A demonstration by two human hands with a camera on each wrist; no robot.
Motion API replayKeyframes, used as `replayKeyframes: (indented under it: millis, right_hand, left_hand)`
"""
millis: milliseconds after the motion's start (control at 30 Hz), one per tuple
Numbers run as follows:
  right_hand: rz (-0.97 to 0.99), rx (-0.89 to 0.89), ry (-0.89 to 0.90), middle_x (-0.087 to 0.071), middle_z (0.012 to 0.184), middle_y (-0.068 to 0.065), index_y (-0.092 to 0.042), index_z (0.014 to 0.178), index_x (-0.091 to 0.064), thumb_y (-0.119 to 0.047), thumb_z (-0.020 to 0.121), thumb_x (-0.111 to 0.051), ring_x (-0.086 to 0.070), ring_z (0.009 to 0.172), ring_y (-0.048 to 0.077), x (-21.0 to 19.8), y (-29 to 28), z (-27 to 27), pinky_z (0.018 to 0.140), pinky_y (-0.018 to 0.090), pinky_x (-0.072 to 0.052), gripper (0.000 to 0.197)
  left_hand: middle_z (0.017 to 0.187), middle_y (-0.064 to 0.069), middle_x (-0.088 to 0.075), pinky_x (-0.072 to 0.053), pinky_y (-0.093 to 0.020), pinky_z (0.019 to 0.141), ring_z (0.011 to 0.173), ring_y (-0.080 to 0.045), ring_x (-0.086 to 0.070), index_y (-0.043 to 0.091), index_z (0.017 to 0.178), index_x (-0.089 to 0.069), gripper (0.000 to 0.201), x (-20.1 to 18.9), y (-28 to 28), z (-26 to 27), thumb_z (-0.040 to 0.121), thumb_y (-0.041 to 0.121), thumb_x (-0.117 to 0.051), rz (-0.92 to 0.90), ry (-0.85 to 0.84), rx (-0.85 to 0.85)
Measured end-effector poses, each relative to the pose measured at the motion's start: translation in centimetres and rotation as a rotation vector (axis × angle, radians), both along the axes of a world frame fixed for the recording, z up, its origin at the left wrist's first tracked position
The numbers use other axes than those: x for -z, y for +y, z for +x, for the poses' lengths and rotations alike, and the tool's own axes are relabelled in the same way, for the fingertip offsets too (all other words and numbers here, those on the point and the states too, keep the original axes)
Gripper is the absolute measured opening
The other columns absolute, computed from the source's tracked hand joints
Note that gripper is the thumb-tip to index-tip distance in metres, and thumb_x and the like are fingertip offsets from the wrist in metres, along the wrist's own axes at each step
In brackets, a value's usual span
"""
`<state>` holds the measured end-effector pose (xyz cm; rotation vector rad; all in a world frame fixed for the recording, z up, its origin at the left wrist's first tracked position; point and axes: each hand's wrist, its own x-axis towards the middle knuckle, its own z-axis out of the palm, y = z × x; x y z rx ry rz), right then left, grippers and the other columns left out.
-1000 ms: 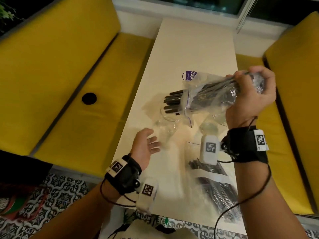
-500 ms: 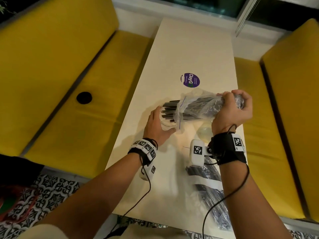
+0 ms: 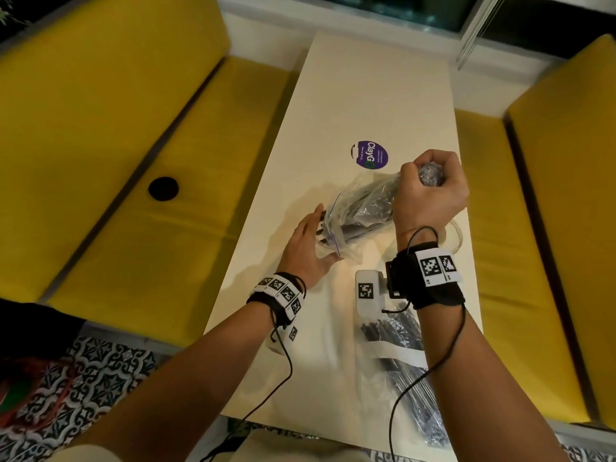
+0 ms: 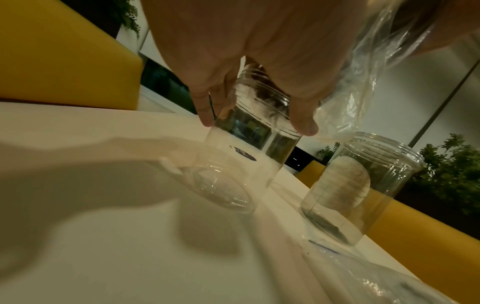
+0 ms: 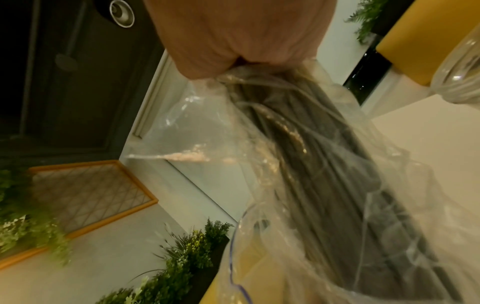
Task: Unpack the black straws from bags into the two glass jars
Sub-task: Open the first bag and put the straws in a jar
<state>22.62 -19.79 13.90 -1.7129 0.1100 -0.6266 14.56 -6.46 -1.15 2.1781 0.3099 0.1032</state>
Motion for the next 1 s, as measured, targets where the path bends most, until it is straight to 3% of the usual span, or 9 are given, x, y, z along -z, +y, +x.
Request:
replayKeyframes:
  millis: [100, 300, 400, 500, 600, 700, 800, 867, 1000]
  right_hand:
    - [-0.040, -0.008, 0.042, -0.058, 0.071, -0.018, -0.010, 0.085, -0.070, -0.006, 0.077, -0.070, -0.055, 0.061, -0.008, -0.1, 0.2, 0.7, 0.057, 0.009, -0.046, 0.009]
    - [-0.176, -0.190, 0.178, -0.069, 0.079, -0.018, -0.027, 0.086, -0.067, -0.030, 0.076, -0.079, -0.071, 0.082, 0.015, -0.2, 1.4, 2.2, 0.085, 0.043, -0.063, 0.016]
    - [-0.266, -0.501, 0.259, -0.071, 0.106, -0.006, -0.026, 0.109, -0.060, -0.056, 0.072, -0.087, -0.072, 0.096, 0.017, -0.7, 1.0, 2.2, 0.083, 0.036, -0.063, 0.055]
    - [-0.495, -0.756, 0.289, -0.063, 0.121, -0.001, -0.025, 0.121, -0.050, -0.042, 0.070, -0.092, -0.067, 0.098, 0.011, -0.8, 0.6, 1.4, 0.081, 0.024, -0.058, 0.069]
    - [-0.612, -0.666, 0.078, -0.067, 0.107, 0.004, -0.021, 0.110, -0.057, -0.022, 0.079, -0.080, -0.064, 0.087, 0.019, -1.4, 1.0, 0.6, 0.076, 0.033, -0.056, 0.039]
    - [-0.404, -0.417, -0.059, -0.067, 0.103, 0.006, -0.024, 0.105, -0.056, -0.023, 0.080, -0.077, -0.064, 0.084, 0.021, -1.9, 1.6, 0.3, 0.074, 0.033, -0.056, 0.033]
    - [-0.478, -0.533, 0.163, -0.055, 0.132, 0.009, -0.023, 0.138, -0.044, -0.053, 0.075, -0.086, -0.061, 0.111, 0.022, -1.5, 1.6, 0.3, 0.096, 0.038, -0.057, 0.081]
    - [-0.688, -0.704, 0.349, -0.039, 0.150, 0.012, -0.033, 0.156, -0.022, -0.070, 0.064, -0.086, -0.046, 0.133, 0.031, -1.1, 1.0, 0.2, 0.109, 0.044, -0.044, 0.119]
    - [-0.795, -0.718, 0.192, -0.058, 0.131, 0.010, -0.022, 0.143, -0.044, -0.031, 0.075, -0.086, -0.059, 0.116, 0.031, -0.9, 0.6, -0.1, 0.093, 0.030, -0.046, 0.080]
  left_hand:
    - [0.159, -0.004, -0.044, -0.046, -0.044, 0.118, 0.143, -0.024, -0.050, 0.026, 0.165, -0.025, 0.109, 0.3, -0.1, -0.1, 0.078, 0.043, -0.089, 0.008, -0.009, 0.000]
    - [0.149, -0.006, -0.051, -0.036, -0.018, 0.109, 0.136, -0.022, -0.053, 0.014, 0.158, -0.036, 0.102, 0.0, -0.2, 0.3, 0.075, 0.035, -0.092, -0.010, -0.001, -0.008]
    - [0.158, -0.009, -0.046, -0.031, -0.023, 0.119, 0.145, -0.026, -0.046, 0.013, 0.161, -0.031, 0.101, -0.5, -0.4, 0.3, 0.081, 0.037, -0.088, 0.011, 0.012, 0.015]
    - [0.160, -0.012, -0.046, -0.033, -0.030, 0.123, 0.146, -0.028, -0.046, 0.011, 0.161, -0.033, 0.094, -0.7, -0.7, 0.1, 0.084, 0.028, -0.086, -0.040, -0.007, -0.003]
    - [0.157, -0.009, -0.049, -0.036, -0.025, 0.118, 0.142, -0.026, -0.050, 0.014, 0.161, -0.033, 0.103, -0.3, -0.5, 0.3, 0.078, 0.041, -0.088, -0.039, 0.015, -0.041]
    - [0.148, -0.005, -0.054, -0.043, -0.030, 0.113, 0.133, -0.021, -0.054, 0.013, 0.158, -0.037, 0.109, 0.3, -0.4, 0.6, 0.071, 0.048, -0.092, -0.054, 0.064, -0.058]
    - [0.136, 0.002, -0.062, -0.049, -0.029, 0.102, 0.121, -0.014, -0.061, 0.019, 0.148, -0.048, 0.095, 0.9, -0.4, 0.9, 0.069, 0.056, -0.086, -0.037, 0.126, -0.075]
    - [0.128, 0.003, -0.067, -0.051, -0.027, 0.094, 0.117, -0.016, -0.066, 0.019, 0.142, -0.054, 0.084, 0.7, -0.4, 1.1, 0.069, 0.045, -0.088, -0.066, 0.161, -0.106]
    - [0.110, 0.007, -0.062, -0.049, -0.015, 0.084, 0.095, -0.009, -0.063, 0.006, 0.148, -0.046, 0.088, 0.5, -0.3, 1.0, 0.073, 0.020, -0.092, -0.132, 0.159, -0.114]
